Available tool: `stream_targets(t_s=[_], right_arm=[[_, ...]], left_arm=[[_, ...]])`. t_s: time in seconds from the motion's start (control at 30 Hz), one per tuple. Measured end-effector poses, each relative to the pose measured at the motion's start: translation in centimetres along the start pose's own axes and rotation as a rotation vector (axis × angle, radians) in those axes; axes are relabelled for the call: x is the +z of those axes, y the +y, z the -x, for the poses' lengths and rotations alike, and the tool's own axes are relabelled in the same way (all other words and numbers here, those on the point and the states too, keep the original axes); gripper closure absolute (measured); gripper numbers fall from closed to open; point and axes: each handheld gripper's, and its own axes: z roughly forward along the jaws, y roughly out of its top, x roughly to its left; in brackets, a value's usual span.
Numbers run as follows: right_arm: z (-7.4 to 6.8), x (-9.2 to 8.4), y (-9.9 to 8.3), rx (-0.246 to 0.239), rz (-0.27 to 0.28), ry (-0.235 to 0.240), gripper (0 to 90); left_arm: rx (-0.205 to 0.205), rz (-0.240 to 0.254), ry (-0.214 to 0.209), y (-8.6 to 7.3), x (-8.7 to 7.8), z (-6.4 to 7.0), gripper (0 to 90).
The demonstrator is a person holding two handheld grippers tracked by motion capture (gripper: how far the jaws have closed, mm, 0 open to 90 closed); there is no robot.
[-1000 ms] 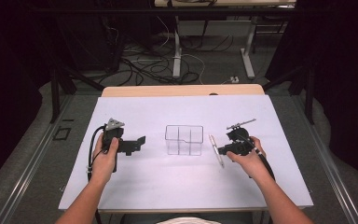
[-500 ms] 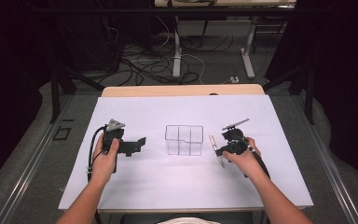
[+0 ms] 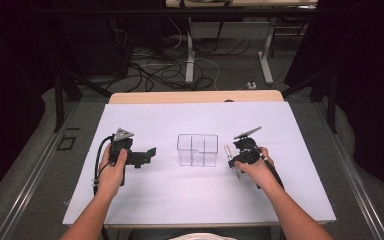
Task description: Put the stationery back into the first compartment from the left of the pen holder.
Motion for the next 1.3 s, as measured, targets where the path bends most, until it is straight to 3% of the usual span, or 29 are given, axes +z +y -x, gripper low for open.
stream_targets(t_s=[0.07,0.2,0.3,0.73,0.77,1.0,1.2,1.23,1.3], right_arm=[[-0.1,0.0,0.2,0.002,-0.032,-0.013,72.6],[-0.2,0.4,0.2,0.009,-0.019,-0.011,74.7],[0.0,0.3,0.4,0.01,-0.038,-0.021,76.9],[0.3,0.3,0.5,0.085,-0.041,-0.005,80.0],[0.3,0.3,0.5,0.091,-0.044,-0.006,80.0],[0.6,0.3,0.3,0.124,-0.034,0.023,80.2],[0.8,-0.2,0.2,0.102,-0.034,0.023,80.2],[0.9,0.0,0.0,0.101,0.02,0.05,80.2],[0.9,-0.6,0.1,0.093,-0.011,0.032,80.2]], left_arm=[[-0.01,0.0,-0.007,0.0,0.0,0.0,0.3],[-0.001,-0.008,-0.002,-0.1,-0.1,-0.2,0.3],[-0.006,-0.01,-0.007,-0.1,-0.2,-0.2,0.3],[-0.002,-0.001,0.003,-0.1,-0.1,-0.2,0.3],[-0.002,-0.019,-0.007,-0.1,-0.3,-0.3,0.3],[-0.039,-0.011,-0.005,-0.2,0.0,-0.3,0.3],[-0.032,-0.023,-0.023,0.0,-0.2,-0.4,0.4],[-0.027,-0.025,-0.026,0.0,-0.2,-0.4,0.4],[-0.05,-0.006,-0.025,0.0,-0.2,-0.2,0.4]])
